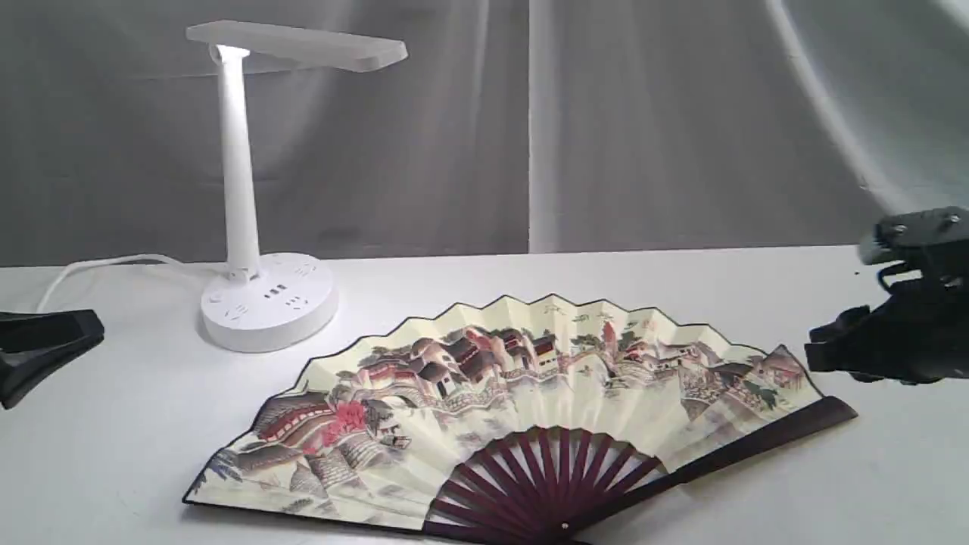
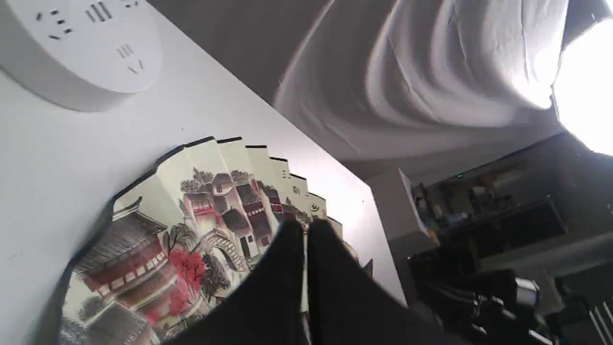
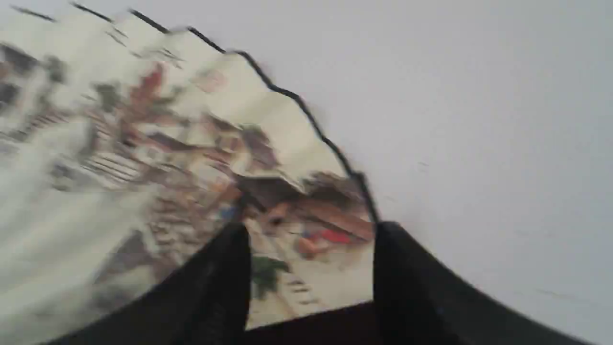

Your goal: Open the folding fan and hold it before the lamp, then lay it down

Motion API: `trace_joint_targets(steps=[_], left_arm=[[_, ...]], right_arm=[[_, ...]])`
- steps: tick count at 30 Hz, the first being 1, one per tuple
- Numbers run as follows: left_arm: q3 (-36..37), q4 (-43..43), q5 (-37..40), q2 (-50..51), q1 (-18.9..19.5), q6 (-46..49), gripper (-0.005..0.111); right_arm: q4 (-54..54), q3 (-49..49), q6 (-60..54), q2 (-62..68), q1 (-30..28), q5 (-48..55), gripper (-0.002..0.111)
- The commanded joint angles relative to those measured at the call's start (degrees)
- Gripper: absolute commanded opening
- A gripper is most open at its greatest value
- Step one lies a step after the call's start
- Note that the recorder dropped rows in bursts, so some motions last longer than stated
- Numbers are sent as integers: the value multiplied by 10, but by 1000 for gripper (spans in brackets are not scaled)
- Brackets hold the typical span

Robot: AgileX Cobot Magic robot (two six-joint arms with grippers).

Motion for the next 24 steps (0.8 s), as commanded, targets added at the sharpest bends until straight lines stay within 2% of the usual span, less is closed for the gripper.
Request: trace_joint_targets(steps=[1, 2, 4, 8, 12, 15, 18, 23, 24], left_arm=[[1, 51, 11, -31, -30, 18, 0], [1, 74, 54, -45, -45, 18, 0], [1, 115, 193, -76, -88, 11, 0], [1, 194, 415, -126, -187, -32, 0], [1, 228, 517, -158, -266, -120, 0], [1, 228, 518, -168, -296, -147, 0], [1, 228, 519, -170, -313, -159, 0], [1, 228, 506, -170, -319, -159, 0], [1, 228, 499, -170, -319, -159, 0]], right_arm=[[8, -35, -14, -13, 80, -261, 25], [8, -44, -14, -12, 103, -316, 20], [8, -57, -14, -12, 137, -387, 12], [8, -54, 6, -12, 185, -466, 0], [8, -31, 133, -12, 199, -490, 0], [8, -7, 192, -12, 192, -413, 0], [8, 11, 284, -12, 176, -261, 0], [8, 11, 417, -12, 157, 124, 0], [8, 4, 434, -12, 157, 170, 0]])
